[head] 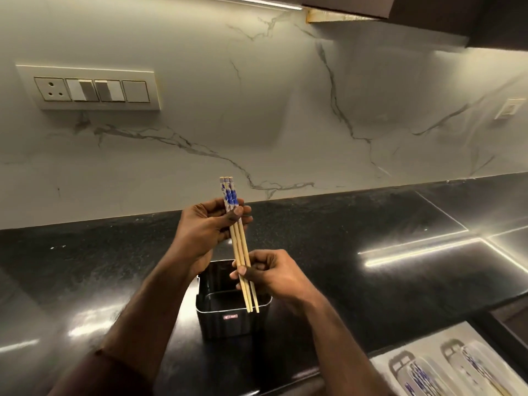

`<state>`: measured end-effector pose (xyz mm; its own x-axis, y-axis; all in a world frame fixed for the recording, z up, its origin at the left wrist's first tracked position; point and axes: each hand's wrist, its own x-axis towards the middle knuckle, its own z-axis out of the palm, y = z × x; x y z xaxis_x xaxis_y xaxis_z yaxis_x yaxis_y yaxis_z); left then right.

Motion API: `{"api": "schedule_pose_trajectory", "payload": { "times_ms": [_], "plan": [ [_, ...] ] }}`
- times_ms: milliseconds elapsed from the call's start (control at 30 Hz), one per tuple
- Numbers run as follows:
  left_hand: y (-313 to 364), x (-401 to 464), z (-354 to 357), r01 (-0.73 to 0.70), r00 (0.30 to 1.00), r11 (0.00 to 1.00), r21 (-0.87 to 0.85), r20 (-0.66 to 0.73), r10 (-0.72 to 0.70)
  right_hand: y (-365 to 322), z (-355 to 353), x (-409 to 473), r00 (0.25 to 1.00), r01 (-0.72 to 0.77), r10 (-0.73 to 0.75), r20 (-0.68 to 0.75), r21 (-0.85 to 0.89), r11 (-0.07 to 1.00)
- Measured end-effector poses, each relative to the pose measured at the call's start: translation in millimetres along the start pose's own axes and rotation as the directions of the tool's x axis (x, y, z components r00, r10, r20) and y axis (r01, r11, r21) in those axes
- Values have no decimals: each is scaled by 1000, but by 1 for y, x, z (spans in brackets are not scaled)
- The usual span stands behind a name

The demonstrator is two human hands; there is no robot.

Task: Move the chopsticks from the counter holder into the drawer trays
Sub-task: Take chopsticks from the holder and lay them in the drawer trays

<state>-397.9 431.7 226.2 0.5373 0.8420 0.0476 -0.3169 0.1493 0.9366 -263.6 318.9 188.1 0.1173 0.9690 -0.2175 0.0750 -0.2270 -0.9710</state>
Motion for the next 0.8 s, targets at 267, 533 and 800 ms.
{"api": "schedule_pose_trajectory", "payload": {
  "times_ms": [267, 533, 800],
  "plan": [
    [19, -31, 81, -45, 996, 997, -66, 80, 50, 13, -56, -82, 999, 42, -43, 24, 36, 998],
    [-5, -98, 196, -54, 987, 997, -60, 149, 62, 38, -120, -206, 999, 25, -21, -27, 149, 989],
    [-57, -186, 342, -42, 968, 999, 8, 248, 38, 76, -196, -370, 986, -2, 32, -162, 180, 984]
  ]
}}
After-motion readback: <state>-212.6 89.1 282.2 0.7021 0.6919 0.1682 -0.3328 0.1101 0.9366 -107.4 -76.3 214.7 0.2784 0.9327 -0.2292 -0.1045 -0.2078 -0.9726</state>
